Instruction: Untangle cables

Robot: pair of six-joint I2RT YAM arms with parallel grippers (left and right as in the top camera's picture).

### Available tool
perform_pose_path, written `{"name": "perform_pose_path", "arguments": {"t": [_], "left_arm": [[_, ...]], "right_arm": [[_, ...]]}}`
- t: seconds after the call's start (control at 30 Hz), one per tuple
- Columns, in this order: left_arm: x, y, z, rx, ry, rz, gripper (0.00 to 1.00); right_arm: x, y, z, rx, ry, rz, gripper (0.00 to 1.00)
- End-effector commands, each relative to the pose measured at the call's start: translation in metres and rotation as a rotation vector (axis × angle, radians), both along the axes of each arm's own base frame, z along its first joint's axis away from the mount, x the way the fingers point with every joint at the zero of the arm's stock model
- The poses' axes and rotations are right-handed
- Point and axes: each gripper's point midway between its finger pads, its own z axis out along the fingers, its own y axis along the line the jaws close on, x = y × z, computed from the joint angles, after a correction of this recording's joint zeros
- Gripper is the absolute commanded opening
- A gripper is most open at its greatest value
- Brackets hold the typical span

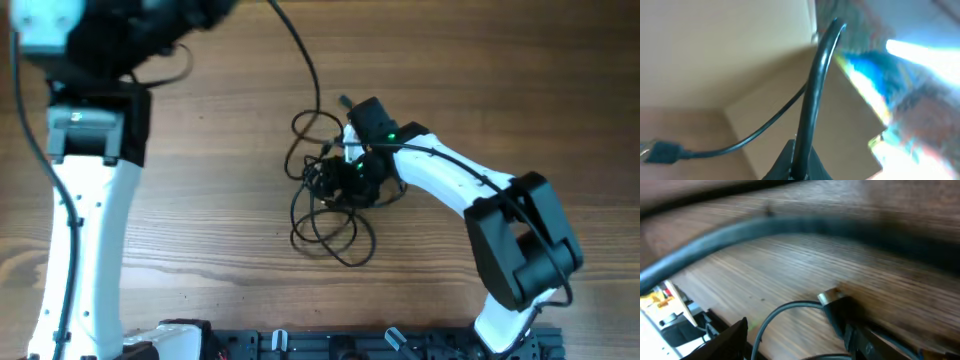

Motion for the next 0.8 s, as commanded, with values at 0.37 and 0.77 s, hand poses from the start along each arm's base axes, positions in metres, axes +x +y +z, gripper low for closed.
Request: {"name": "perform_pose_path", "arguments": {"t": [0.37,0.77], "left_arm": [[0.049,0.269,0.012,-0.304,0.079,1.015,0.04],[-0.009,0.043,-0.2,0.654,0.463,0.195,0.04]], "right_arm": [[-0.012,-0.042,-0.034,-0.281,0.052,-0.056,0.64],[0.054,-0.02,0.098,-0.007,-0.288,-0.004,0.72]]}}
